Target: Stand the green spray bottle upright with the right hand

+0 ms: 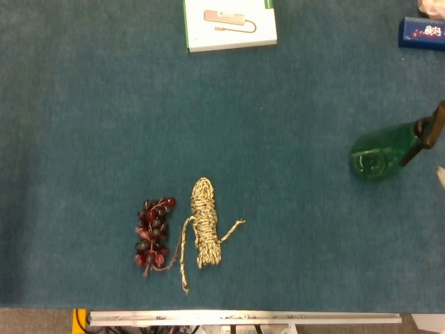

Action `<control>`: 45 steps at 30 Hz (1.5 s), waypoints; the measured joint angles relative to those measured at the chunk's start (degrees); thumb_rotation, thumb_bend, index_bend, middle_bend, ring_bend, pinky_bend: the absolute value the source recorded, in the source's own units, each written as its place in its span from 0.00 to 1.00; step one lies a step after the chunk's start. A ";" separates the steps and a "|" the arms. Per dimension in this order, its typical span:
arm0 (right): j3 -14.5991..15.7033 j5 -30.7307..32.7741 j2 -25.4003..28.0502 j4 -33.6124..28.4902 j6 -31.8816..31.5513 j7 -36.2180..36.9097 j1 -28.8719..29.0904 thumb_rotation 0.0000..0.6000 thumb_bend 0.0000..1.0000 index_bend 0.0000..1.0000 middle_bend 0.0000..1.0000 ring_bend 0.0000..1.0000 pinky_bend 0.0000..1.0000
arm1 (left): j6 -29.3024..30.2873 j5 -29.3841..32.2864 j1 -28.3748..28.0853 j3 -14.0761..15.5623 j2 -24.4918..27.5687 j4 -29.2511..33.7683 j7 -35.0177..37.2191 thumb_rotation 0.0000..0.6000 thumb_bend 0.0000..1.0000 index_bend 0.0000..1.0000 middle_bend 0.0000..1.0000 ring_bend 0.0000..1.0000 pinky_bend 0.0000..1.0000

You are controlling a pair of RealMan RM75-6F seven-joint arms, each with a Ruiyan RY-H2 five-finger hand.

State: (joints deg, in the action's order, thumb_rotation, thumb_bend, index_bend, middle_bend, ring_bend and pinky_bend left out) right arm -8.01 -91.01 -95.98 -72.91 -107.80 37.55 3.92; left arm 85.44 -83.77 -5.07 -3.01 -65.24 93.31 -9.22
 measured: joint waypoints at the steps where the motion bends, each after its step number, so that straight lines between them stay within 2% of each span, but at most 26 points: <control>1: 0.06 -0.50 0.08 -0.02 -0.73 -0.11 -0.26 1.00 0.00 0.13 0.13 0.03 0.21 | 0.04 -0.04 0.03 0.03 0.03 0.04 -0.01 1.00 0.90 0.00 0.00 0.00 0.34; 9: -0.57 -4.76 2.14 -1.59 -3.54 -5.55 -0.03 1.00 0.00 0.13 0.13 0.03 0.21 | 0.01 -0.01 0.01 0.00 0.03 0.01 0.02 1.00 0.90 0.00 0.00 0.00 0.34; 15: -2.67 -6.13 5.65 -5.28 -1.83 -12.57 2.26 1.00 0.00 0.13 0.14 0.03 0.21 | 0.01 -0.01 0.00 0.00 0.01 0.03 0.00 1.00 0.90 0.00 0.00 0.00 0.34; 23: -1.07 -8.47 9.67 -9.49 0.04 -24.74 2.25 1.00 0.01 0.13 0.16 0.03 0.21 | 0.02 -0.01 0.02 0.02 0.03 0.07 -0.01 1.00 0.90 0.00 0.00 0.00 0.34; 38: 2.46 -9.09 19.60 -25.85 8.45 -43.07 1.58 1.00 0.01 0.13 0.17 0.03 0.21 | -0.06 0.05 -0.04 -0.03 -0.02 0.10 -0.07 1.00 0.90 0.00 0.00 0.00 0.34; 41: 3.07 -8.49 21.46 -26.68 8.85 -43.70 1.09 1.00 0.01 0.13 0.17 0.03 0.21 | -1.89 1.66 -1.73 -1.49 -0.58 0.66 -1.44 1.00 0.90 0.00 0.00 0.00 0.34; 45: 3.89 -8.28 24.11 -24.23 9.53 -38.78 0.65 1.00 0.01 0.13 0.17 0.03 0.21 | -5.16 4.98 -4.65 -3.86 -1.16 2.08 -4.37 1.00 0.90 0.00 0.00 0.00 0.34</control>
State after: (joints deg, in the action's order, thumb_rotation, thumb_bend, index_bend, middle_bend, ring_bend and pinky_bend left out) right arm -4.12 -99.29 -71.87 -97.14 -98.27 -1.23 4.56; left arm 80.28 -78.80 -9.72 -6.87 -66.40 95.40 -13.58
